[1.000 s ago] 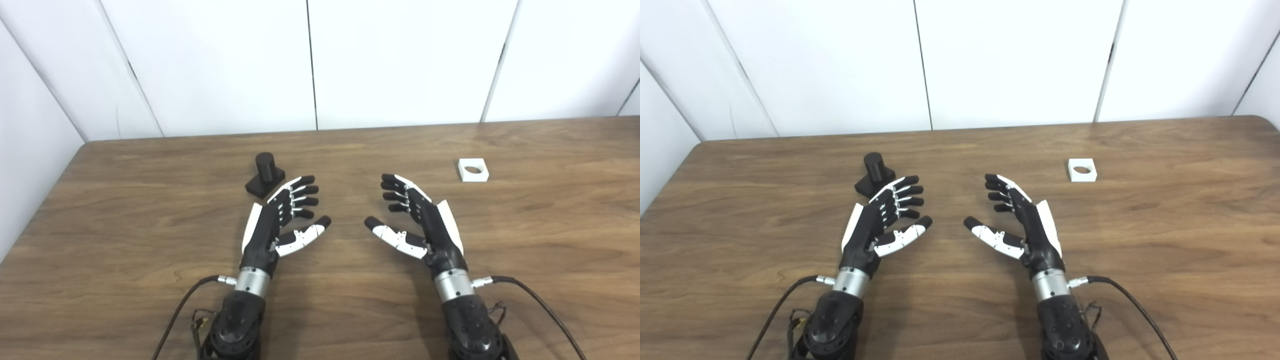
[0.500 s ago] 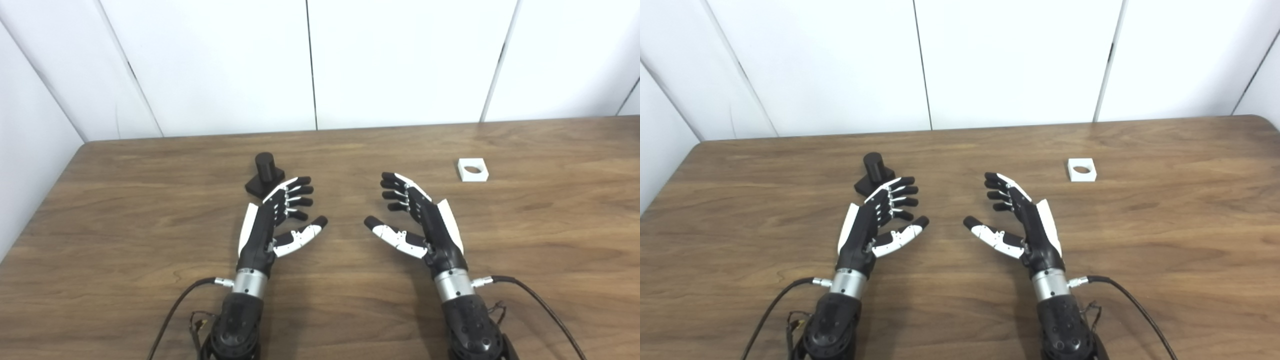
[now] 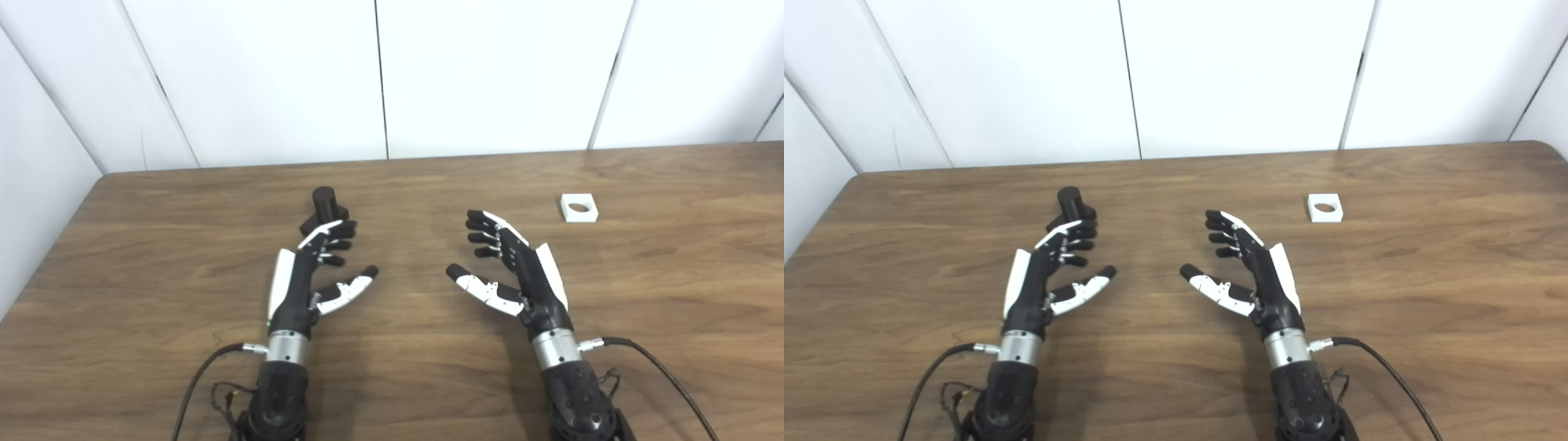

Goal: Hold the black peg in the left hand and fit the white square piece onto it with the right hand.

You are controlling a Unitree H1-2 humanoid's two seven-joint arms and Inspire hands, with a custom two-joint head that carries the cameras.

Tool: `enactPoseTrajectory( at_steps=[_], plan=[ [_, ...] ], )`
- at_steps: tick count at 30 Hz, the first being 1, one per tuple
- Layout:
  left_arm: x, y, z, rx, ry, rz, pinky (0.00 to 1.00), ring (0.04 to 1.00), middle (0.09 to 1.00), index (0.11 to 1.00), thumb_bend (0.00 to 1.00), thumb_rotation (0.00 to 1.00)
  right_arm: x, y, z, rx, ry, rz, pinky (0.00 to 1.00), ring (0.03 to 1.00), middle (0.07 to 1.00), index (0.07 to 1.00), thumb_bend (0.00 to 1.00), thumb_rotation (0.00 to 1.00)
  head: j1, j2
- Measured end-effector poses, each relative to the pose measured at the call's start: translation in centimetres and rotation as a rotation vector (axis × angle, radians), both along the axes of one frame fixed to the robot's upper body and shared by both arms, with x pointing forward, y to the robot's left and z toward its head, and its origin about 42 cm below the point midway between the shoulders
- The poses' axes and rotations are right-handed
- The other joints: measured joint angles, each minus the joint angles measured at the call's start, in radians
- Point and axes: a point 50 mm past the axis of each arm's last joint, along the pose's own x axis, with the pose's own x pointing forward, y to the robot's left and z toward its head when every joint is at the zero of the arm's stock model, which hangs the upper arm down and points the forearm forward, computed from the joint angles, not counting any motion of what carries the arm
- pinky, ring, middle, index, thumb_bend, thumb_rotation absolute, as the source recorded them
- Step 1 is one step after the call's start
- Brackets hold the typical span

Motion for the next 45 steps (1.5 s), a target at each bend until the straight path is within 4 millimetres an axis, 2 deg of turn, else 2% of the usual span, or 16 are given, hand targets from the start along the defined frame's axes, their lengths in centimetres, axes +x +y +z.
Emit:
enactPoseTrajectory(
  at_steps=[6,12,17,22,26,31,35,39,45],
  plan=[
    [0.4,0.9,0.3,0.052,-0.008,0.047,0.74,0.798,0.779,0.703,0.58,0.15,0.0,-0.1,0.0,0.008,0.004,-0.001,0.69,0.763,0.805,0.817,0.59,0.32,0.002,-0.002],
    [1.5,1.9,0.4,0.073,-0.005,0.075,0.68,0.782,0.789,0.707,0.6,0.15,0.1,-0.1,0.0,0.012,0.006,0.001,0.69,0.759,0.803,0.815,0.59,0.32,0.002,-0.002],
    [1.8,2.5,-0.2,0.074,0.028,0.1,0.69,0.776,0.779,0.709,0.6,0.14,0.1,-0.1,0.0,0.012,0.006,0.001,0.69,0.758,0.803,0.815,0.59,0.33,0.003,0.0],
    [2.7,3.1,0.0,0.132,0.011,0.14,0.71,0.79,0.78,0.705,0.6,0.18,0.1,-0.2,0.0,0.01,0.005,0.001,0.68,0.754,0.801,0.814,0.58,0.33,0.011,0.002],
    [3.7,3.6,0.0,0.174,0.029,0.174,0.68,0.794,0.801,0.702,0.62,0.22,0.1,-0.2,0.0,0.009,0.005,0.001,0.68,0.756,0.802,0.812,0.59,0.32,0.009,0.002],
    [4.4,3.9,-0.6,0.25,0.068,0.204,0.7,0.849,0.851,0.699,0.67,0.24,0.1,-0.2,0.0,0.01,0.005,0.001,0.68,0.76,0.803,0.811,0.6,0.33,0.006,0.003],
    [5.0,4.4,-0.6,0.297,0.085,0.234,0.8,0.916,0.902,0.722,0.69,0.29,0.0,-0.3,0.0,0.01,0.003,0.0,0.67,0.758,0.804,0.812,0.59,0.32,0.006,0.003],
    [5.3,4.4,-0.3,0.351,0.084,0.242,0.96,0.957,0.926,0.728,0.69,0.3,0.0,-0.3,0.0,0.01,0.004,0.0,0.68,0.759,0.806,0.812,0.59,0.31,0.006,0.005],
    [5.6,4.1,-0.5,0.421,0.104,0.266,1.0,0.999,0.965,0.74,0.73,0.39,0.0,-0.3,0.0,0.01,0.004,0.0,0.67,0.751,0.803,0.81,0.59,0.32,0.002,0.006]
  ],
)
